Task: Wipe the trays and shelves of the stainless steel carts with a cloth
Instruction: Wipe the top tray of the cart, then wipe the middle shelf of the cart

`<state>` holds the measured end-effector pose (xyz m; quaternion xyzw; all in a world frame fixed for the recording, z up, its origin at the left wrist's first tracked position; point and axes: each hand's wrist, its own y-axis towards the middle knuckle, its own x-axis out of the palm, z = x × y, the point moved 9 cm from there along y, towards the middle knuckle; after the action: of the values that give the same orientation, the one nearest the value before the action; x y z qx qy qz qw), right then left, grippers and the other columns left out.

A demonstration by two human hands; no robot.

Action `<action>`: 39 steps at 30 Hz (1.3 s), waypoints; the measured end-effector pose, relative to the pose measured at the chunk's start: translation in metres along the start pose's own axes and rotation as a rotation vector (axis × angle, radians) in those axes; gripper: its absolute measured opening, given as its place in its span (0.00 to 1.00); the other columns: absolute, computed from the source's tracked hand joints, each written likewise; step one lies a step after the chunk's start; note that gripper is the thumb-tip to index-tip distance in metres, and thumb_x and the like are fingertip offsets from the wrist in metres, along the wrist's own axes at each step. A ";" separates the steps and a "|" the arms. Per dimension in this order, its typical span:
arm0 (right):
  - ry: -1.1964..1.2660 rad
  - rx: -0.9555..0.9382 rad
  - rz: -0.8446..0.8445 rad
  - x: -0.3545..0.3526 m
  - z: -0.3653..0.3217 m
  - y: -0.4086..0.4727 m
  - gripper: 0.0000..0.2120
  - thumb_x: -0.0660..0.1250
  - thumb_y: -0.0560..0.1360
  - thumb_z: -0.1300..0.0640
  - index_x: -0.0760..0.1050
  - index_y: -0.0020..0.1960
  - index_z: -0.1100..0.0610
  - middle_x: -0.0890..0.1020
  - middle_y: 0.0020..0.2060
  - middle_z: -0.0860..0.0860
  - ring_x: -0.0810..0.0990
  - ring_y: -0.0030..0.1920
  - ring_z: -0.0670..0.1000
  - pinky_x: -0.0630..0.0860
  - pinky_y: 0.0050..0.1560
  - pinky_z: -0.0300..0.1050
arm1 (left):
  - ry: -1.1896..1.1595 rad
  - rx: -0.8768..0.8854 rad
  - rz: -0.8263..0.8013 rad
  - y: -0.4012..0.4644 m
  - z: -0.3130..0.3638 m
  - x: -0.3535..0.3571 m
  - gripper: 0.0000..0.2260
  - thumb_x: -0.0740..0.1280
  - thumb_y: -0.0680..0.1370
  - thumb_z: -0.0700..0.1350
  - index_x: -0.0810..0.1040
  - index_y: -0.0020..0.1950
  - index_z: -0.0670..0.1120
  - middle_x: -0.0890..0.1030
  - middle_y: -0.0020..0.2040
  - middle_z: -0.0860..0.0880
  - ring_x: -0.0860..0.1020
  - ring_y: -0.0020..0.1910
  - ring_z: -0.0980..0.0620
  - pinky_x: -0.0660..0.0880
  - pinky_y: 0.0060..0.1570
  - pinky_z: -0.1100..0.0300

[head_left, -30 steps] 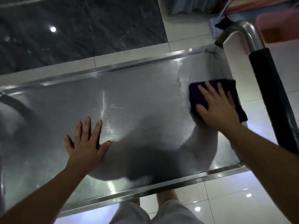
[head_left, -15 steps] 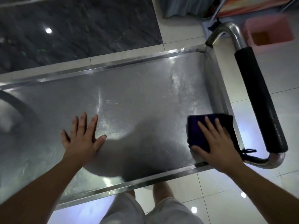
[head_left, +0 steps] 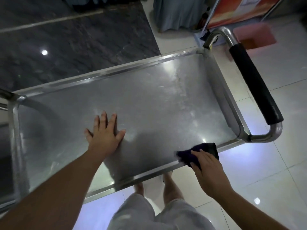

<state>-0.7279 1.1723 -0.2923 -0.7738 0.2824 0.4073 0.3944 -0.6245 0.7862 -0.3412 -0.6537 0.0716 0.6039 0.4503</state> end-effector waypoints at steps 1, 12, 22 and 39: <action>0.037 0.007 -0.022 0.003 -0.011 -0.001 0.14 0.60 0.85 0.49 0.76 0.69 0.46 0.81 0.64 0.44 0.76 0.66 0.47 0.71 0.69 0.46 | -0.008 0.004 -0.011 -0.002 0.001 -0.005 0.35 0.56 0.80 0.69 0.46 0.82 0.64 0.42 0.85 0.53 0.41 0.83 0.48 0.47 0.75 0.30; 0.984 0.418 -0.306 0.034 -0.129 -0.042 0.10 0.61 0.85 0.50 0.78 0.62 0.50 0.86 0.51 0.53 0.84 0.54 0.57 0.80 0.63 0.59 | -0.124 0.240 -0.006 -0.080 -0.014 -0.024 0.32 0.64 0.81 0.59 0.57 0.83 0.54 0.53 0.84 0.47 0.55 0.82 0.45 0.57 0.79 0.49; 1.567 0.634 -0.374 0.060 -0.162 -0.110 0.17 0.62 0.85 0.49 0.78 0.66 0.59 0.87 0.55 0.58 0.87 0.54 0.59 0.81 0.55 0.57 | -0.387 0.157 0.094 -0.207 -0.089 -0.007 0.29 0.65 0.83 0.53 0.60 0.82 0.57 0.55 0.83 0.53 0.62 0.80 0.50 0.65 0.74 0.52; 1.528 0.700 -0.480 0.155 -0.141 -0.236 0.23 0.62 0.83 0.45 0.76 0.70 0.60 0.85 0.59 0.60 0.86 0.55 0.61 0.82 0.50 0.54 | -0.417 -0.009 0.058 -0.382 -0.149 0.116 0.26 0.62 0.84 0.54 0.61 0.81 0.57 0.57 0.83 0.56 0.59 0.80 0.52 0.66 0.74 0.50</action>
<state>-0.4123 1.1604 -0.2844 -0.7079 0.4079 -0.4273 0.3873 -0.2425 0.9611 -0.2682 -0.5144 -0.0071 0.7390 0.4350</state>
